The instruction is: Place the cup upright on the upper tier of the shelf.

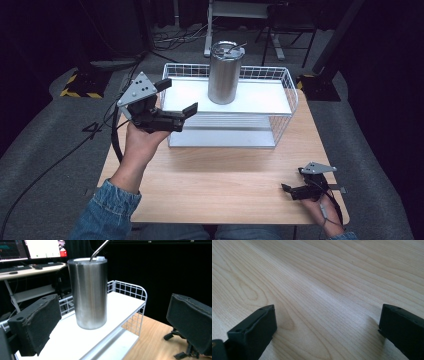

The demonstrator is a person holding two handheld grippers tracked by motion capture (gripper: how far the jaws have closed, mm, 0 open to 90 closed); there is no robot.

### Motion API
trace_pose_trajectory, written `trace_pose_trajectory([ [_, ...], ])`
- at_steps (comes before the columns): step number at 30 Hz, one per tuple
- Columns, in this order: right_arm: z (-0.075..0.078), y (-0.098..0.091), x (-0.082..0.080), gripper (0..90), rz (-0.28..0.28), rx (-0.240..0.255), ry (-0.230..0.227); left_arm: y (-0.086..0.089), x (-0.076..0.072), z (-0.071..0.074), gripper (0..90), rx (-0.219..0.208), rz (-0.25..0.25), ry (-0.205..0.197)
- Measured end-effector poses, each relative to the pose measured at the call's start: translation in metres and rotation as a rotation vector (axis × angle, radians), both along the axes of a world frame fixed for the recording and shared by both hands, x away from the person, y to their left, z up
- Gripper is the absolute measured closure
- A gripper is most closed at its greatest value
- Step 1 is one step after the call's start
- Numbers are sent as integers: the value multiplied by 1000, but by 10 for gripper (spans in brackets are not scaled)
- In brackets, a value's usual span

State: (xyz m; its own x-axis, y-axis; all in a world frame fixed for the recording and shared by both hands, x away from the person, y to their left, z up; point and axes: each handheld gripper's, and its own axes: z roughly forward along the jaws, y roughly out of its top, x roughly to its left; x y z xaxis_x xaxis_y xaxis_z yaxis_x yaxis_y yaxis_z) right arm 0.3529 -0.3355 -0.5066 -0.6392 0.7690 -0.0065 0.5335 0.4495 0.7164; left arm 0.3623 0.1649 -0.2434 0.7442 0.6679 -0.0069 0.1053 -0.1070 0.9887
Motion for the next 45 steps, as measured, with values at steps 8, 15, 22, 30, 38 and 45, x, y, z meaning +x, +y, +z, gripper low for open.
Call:
trace_pose_trajectory([
  [8,0,0,0,16,0,1,1,14,-15,-14,0,16,-25,18],
  [15,0,0,0,16,2,1,1,26,-24,-40,0,41,-37,58],
  [22,0,0,0,16,0,1,1,43,-30,-66,0,31,-21,97],
  [30,0,0,0,16,3,0,2,54,-41,-104,0,73,-5,142],
  [38,0,0,0,16,8,2,3,53,-49,-139,1,156,17,195],
  [45,0,0,0,16,9,2,2,57,-52,-167,2,186,18,265],
])
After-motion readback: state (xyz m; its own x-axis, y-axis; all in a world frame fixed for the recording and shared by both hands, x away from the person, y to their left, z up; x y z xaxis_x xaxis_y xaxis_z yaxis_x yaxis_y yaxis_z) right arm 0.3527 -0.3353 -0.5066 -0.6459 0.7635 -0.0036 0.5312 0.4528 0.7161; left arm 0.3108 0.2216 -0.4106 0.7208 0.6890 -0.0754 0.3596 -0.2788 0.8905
